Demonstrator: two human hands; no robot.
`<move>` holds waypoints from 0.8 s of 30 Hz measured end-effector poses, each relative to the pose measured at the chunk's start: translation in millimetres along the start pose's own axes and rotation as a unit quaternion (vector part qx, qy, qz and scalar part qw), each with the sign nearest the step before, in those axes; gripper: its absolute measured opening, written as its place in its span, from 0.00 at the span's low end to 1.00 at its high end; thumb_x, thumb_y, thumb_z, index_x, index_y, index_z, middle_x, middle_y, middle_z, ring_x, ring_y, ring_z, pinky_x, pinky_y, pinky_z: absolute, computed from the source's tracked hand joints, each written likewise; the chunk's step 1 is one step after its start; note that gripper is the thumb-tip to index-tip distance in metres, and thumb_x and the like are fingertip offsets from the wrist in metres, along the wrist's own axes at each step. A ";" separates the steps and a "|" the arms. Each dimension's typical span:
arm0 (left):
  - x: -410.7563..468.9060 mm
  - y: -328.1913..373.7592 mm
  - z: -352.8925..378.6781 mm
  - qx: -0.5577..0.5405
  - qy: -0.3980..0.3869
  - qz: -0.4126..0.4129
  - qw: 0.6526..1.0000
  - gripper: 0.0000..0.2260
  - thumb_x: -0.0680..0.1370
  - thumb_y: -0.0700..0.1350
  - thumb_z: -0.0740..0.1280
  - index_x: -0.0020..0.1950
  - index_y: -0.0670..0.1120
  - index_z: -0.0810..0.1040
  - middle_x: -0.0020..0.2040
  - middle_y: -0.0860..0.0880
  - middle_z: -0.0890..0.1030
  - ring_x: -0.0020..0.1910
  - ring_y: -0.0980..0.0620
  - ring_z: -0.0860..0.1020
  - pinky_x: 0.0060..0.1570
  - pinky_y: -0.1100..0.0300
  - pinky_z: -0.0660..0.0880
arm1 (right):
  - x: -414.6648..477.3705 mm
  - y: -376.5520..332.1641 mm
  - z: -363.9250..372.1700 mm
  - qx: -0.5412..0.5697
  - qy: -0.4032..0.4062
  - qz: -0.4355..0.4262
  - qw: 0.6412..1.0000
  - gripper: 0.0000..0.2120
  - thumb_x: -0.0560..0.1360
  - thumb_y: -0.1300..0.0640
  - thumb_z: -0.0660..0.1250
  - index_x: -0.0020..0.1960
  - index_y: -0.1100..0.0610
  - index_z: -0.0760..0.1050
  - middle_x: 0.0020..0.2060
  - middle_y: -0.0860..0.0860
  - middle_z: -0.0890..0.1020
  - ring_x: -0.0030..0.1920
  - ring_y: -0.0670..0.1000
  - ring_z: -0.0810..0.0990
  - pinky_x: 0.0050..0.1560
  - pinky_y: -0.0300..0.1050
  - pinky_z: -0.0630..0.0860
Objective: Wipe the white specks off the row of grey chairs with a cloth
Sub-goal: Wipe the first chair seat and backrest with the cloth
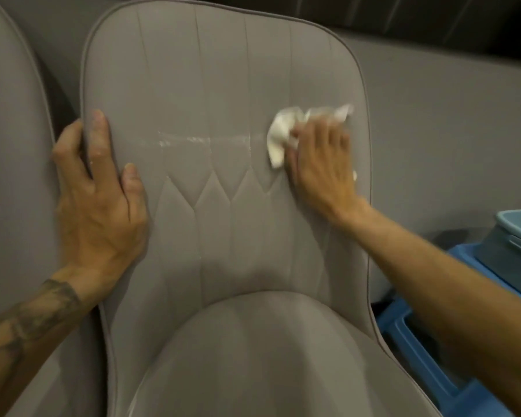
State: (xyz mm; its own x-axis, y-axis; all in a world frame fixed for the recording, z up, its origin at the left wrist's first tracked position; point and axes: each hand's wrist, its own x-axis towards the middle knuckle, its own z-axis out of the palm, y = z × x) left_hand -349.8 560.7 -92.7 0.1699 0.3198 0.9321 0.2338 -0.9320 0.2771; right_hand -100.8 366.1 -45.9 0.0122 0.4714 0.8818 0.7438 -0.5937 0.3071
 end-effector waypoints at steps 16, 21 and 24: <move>0.4 -1.9 1.3 0.000 -0.005 -0.002 1.000 0.26 0.86 0.47 0.56 0.84 0.43 0.56 0.76 0.33 0.63 0.73 0.36 0.67 0.72 0.53 0.66 | 87.7 -2.1 6.2 0.054 0.099 0.104 0.988 0.13 0.82 0.50 0.58 0.53 0.59 0.75 0.51 0.58 0.77 0.52 0.60 0.75 0.53 0.53 0.69; 0.4 -1.0 1.6 0.002 -0.004 -0.004 1.000 0.26 0.86 0.46 0.57 0.84 0.43 0.56 0.77 0.33 0.63 0.74 0.37 0.66 0.72 0.49 0.69 | 29.4 -45.3 7.5 0.107 0.071 0.141 0.982 0.13 0.82 0.51 0.60 0.56 0.60 0.75 0.56 0.59 0.76 0.58 0.61 0.74 0.57 0.54 0.68; 0.1 0.8 0.5 0.011 -0.010 -0.009 1.000 0.27 0.86 0.46 0.57 0.84 0.44 0.56 0.77 0.34 0.63 0.74 0.35 0.67 0.69 0.45 0.71 | 9.4 -42.8 4.1 0.096 0.015 0.050 0.994 0.13 0.82 0.51 0.60 0.56 0.60 0.75 0.56 0.60 0.76 0.60 0.61 0.73 0.56 0.54 0.67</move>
State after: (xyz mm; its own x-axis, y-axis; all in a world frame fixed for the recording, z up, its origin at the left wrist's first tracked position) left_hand -349.1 560.1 -92.5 0.1837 0.3395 0.9225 0.2581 -0.9222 0.2880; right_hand -129.8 398.6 -52.3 0.0745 0.3940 0.9161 0.8537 -0.5001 0.1456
